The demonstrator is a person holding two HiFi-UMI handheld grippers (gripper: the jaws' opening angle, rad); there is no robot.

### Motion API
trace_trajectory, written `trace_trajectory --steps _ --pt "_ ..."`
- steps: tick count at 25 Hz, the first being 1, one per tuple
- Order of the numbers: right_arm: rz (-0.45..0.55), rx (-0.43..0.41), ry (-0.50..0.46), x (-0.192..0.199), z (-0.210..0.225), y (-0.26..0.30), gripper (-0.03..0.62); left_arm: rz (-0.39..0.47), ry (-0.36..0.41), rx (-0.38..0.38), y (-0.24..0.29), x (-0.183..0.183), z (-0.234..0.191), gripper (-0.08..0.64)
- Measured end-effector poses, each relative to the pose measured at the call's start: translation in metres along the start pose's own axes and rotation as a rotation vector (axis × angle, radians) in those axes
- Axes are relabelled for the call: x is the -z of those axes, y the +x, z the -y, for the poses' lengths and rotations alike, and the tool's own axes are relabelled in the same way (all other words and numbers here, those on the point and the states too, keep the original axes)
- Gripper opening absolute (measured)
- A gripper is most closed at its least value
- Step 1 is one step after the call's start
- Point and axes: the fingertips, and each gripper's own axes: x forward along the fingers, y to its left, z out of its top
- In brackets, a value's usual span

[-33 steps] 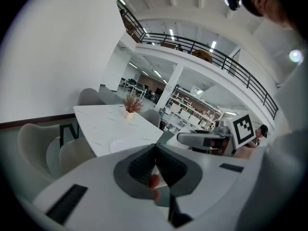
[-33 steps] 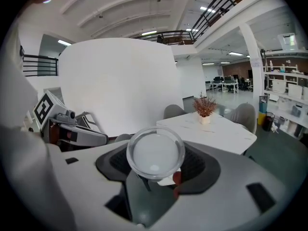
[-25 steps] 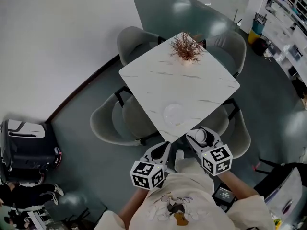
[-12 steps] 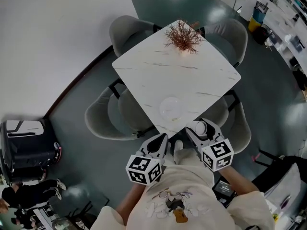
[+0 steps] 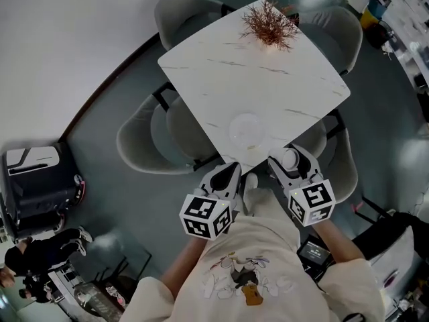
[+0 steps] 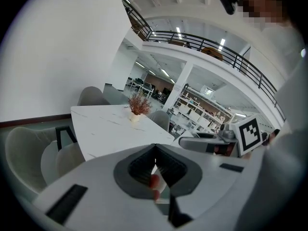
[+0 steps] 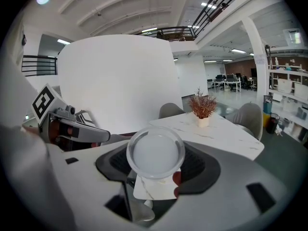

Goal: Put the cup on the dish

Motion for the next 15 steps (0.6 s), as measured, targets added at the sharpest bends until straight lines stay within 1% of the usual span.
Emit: trace_trajectory --steps 4,8,12,15 --pt "-0.013 -0.017 -0.003 0.006 0.002 0.014 0.264 -0.012 -0.013 0.004 0.007 0.006 -0.010 0.003" --pt "-0.015 -0.033 -0.011 0.010 0.001 0.026 0.264 -0.022 0.016 0.004 0.015 0.011 -0.019 0.003" --pt "-0.011 -0.052 -0.035 0.015 0.000 0.030 0.264 -0.022 0.001 -0.012 0.019 0.018 -0.024 0.003" --pt "-0.001 -0.061 -0.051 0.017 0.003 0.041 0.264 -0.017 0.030 -0.033 0.029 0.021 -0.033 0.003"
